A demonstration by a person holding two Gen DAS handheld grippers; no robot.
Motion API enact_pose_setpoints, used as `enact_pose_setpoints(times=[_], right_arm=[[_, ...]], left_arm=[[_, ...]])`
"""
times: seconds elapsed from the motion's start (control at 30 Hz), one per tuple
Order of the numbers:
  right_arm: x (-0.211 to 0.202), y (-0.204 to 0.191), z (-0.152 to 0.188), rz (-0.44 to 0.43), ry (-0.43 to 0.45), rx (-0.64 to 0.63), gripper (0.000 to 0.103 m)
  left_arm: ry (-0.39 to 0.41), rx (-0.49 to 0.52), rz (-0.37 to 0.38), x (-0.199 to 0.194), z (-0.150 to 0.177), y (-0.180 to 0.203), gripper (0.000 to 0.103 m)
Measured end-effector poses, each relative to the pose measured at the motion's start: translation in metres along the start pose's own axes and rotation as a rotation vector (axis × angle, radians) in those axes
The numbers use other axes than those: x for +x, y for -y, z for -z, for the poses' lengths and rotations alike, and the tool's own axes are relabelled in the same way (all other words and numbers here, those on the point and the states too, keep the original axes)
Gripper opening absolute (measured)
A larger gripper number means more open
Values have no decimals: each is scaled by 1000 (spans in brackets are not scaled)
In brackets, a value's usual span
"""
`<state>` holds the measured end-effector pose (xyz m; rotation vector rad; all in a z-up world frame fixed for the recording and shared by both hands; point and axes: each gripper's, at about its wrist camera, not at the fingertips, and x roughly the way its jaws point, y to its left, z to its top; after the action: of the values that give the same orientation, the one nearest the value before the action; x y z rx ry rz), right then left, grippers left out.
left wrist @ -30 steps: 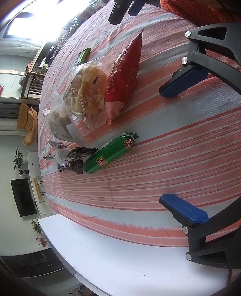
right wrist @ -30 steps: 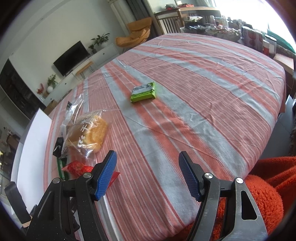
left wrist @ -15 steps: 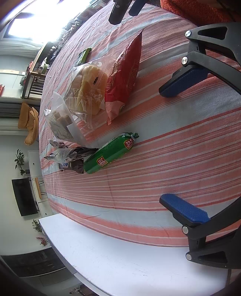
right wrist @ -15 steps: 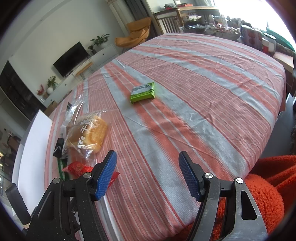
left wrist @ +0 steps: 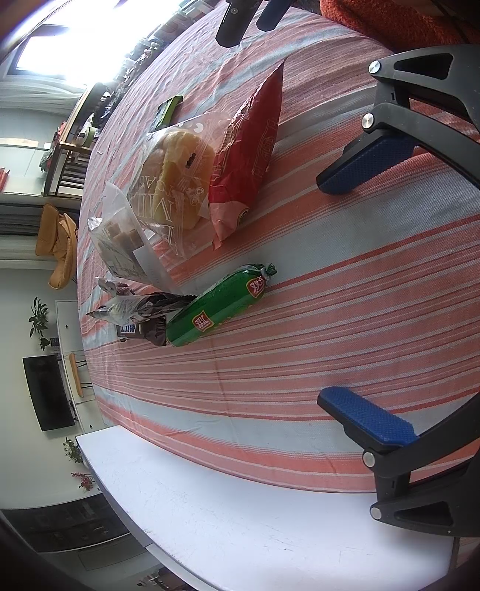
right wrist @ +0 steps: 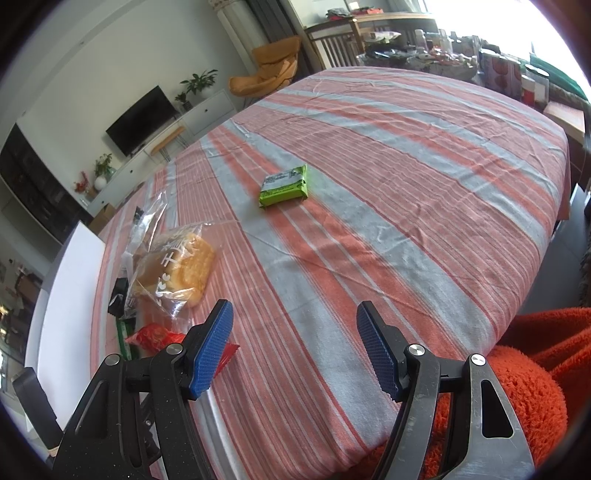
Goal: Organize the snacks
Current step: 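Move both grippers back over the snacks on the table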
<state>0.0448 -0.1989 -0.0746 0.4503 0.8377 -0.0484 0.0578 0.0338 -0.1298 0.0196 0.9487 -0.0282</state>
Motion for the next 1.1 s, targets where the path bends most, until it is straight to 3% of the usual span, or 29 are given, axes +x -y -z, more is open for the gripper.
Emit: enact_pose_setpoints(times=[0.57,0.87,1.1], right_arm=[[-1,1,0,-2,2,5,73],[-2,2,-1,-4,3,7,73],[-2,2,-1,-7,3,10,73]], left_arm=[[-29,21,18,3,-3,-2,103],[-85,22,52,-1,-4,-8,103],[-41,13,90,-24,-14,-12,103]])
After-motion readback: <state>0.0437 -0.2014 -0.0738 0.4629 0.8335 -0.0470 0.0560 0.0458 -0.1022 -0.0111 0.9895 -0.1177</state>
